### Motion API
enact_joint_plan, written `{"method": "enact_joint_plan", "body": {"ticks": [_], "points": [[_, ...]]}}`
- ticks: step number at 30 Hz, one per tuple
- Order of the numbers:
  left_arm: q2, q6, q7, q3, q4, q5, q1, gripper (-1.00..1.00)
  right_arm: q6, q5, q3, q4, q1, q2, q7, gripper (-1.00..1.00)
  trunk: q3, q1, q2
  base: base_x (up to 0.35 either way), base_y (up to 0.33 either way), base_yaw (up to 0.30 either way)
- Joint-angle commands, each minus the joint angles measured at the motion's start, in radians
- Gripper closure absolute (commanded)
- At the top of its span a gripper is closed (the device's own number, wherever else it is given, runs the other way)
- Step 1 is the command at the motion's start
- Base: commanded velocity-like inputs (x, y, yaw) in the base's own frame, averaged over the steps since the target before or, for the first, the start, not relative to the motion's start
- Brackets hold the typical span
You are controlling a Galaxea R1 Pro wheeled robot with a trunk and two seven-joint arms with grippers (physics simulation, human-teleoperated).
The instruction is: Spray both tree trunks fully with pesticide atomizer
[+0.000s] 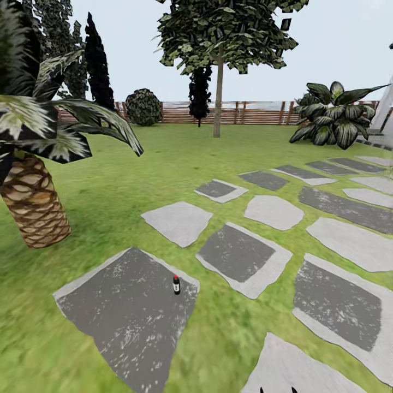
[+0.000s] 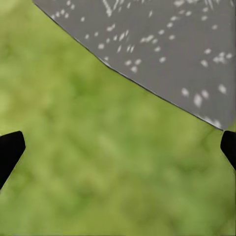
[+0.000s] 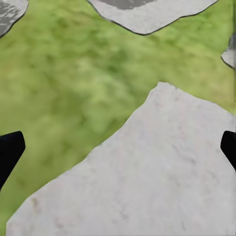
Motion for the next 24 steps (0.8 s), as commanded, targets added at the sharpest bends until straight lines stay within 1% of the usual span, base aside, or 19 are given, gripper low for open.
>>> {"method": "enact_joint_plan", "body": {"ticks": [1,6,14,24], "points": [[0.0,-0.003,0.0,0.001,0.001,0.001,0.0,-1.0,-0.003,0.011,-0.005,0.001,-0.001,0.001,-0.004,-1.0,0.0,0.0,0.0,0.271,0.199,-0.259],[0.0,-0.003,-0.001,0.001,0.001,0.001,-0.001,-1.0,-0.003,0.011,-0.005,0.001,-0.001,0.001,-0.004,-1.0,0.004,0.0,0.0,0.203,0.246,-0.261],[0.0,-0.003,-0.002,0.001,0.001,0.001,-0.001,-1.0,-0.003,0.011,-0.005,0.001,-0.001,0.001,-0.004,-1.0,0.011,0.0,0.0,0.112,0.291,-0.262],[0.0,-0.003,-0.002,0.001,0.001,0.001,0.0,-1.0,-0.003,0.011,-0.006,0.001,-0.001,0.001,-0.004,-1.0,0.02,0.0,0.0,0.022,0.305,-0.261]]}}
